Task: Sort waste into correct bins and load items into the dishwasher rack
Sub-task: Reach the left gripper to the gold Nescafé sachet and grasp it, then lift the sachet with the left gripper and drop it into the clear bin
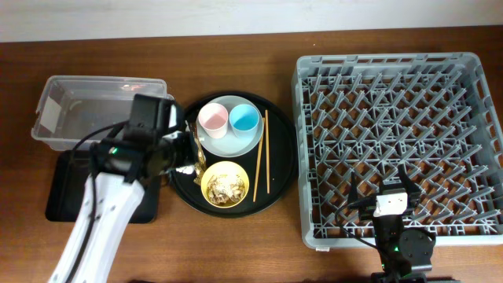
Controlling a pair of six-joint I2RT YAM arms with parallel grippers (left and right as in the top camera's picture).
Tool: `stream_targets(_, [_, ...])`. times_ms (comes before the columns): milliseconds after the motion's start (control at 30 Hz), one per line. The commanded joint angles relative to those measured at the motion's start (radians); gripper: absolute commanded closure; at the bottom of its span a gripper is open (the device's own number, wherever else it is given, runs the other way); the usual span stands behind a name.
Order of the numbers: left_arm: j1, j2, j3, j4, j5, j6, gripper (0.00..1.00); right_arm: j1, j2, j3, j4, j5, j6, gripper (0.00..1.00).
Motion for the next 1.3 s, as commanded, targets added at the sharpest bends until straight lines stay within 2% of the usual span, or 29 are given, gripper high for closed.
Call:
stream_targets(0, [-0.016, 0.135, -0.009, 0.053, -0.070, -0.024, 0.51, 0.006, -0.006, -0.005, -0.006, -0.002, -0.006, 0.02])
stream_targets(67, [-0.016, 0.230, -0.009, 0.095, -0.069, -0.024, 0.51, 0.006, -0.006, -0.005, -0.006, -0.002, -0.006, 0.02])
stream_targets(300, [-0.016, 0.386, -0.010, 0.126, -0.070, -0.024, 0.51, 0.006, -0.006, -0.005, -0.006, -0.002, -0.006, 0.02])
stream_targets(700, [-0.015, 0.390, -0.009, 0.123, -0.071, -0.024, 0.46, 0.006, -0.006, -0.005, -0.006, -0.002, -0.006, 0.02])
stream_targets(1000, [-0.015, 0.390, -0.009, 0.121, -0.133, -0.025, 0.43, 0.006, -0.006, -0.005, -0.006, -0.002, -0.006, 0.02])
stream_targets(1067, [-0.016, 0.391, -0.009, 0.143, -0.163, -0.025, 0.48, 0.006, -0.006, -0.005, -0.006, -0.002, -0.006, 0.02])
stream_targets(1167, [-0.024, 0.391, -0.025, 0.159, -0.156, -0.026, 0.67, 0.006, -0.006, -0.005, -0.006, -0.002, -0.006, 0.02])
stream_targets(1267, [-0.050, 0.391, -0.089, 0.214, -0.165, -0.028, 0.70, 0.006, -0.006, -0.005, -0.006, -0.002, -0.006, 0.02])
